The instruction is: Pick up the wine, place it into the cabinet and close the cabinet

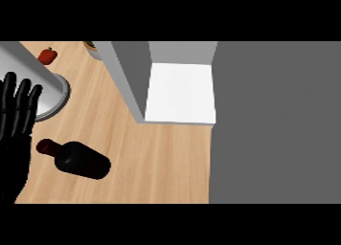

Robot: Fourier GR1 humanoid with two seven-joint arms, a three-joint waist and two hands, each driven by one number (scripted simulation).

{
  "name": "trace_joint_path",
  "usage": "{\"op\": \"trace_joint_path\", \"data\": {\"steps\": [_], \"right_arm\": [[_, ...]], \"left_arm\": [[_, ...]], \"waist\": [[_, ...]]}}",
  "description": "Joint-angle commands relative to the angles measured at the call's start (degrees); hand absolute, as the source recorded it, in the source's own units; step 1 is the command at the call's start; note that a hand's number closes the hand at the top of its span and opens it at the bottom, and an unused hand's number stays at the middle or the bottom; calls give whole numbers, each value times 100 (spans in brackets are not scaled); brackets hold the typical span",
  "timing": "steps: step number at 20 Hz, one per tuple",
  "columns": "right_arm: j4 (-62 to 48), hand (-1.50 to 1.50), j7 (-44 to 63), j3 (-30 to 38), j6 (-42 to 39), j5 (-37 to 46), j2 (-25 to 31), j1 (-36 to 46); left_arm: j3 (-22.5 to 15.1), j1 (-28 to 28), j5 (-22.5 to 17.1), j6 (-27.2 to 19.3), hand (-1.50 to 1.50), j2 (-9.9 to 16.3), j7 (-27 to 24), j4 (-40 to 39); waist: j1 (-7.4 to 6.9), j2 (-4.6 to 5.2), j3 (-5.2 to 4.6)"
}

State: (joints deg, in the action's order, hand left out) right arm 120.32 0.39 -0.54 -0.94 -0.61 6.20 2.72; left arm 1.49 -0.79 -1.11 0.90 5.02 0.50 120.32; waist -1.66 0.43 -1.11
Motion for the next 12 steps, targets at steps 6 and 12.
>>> {"op": "trace_joint_path", "data": {"steps": [6, 12], "right_arm": [[866, -150, 328, -220, 46, 79, -103, -1037], [1761, -150, 1224, -664, -614, -708, 227, -1250]], "left_arm": [[604, 1028, -2467, 2284, -150, 938, -460, -37], [1054, 1684, -4609, 2554, -150, 1301, 733, 151]], "waist": [[205, -103, 95], [154, -90, 106]]}}
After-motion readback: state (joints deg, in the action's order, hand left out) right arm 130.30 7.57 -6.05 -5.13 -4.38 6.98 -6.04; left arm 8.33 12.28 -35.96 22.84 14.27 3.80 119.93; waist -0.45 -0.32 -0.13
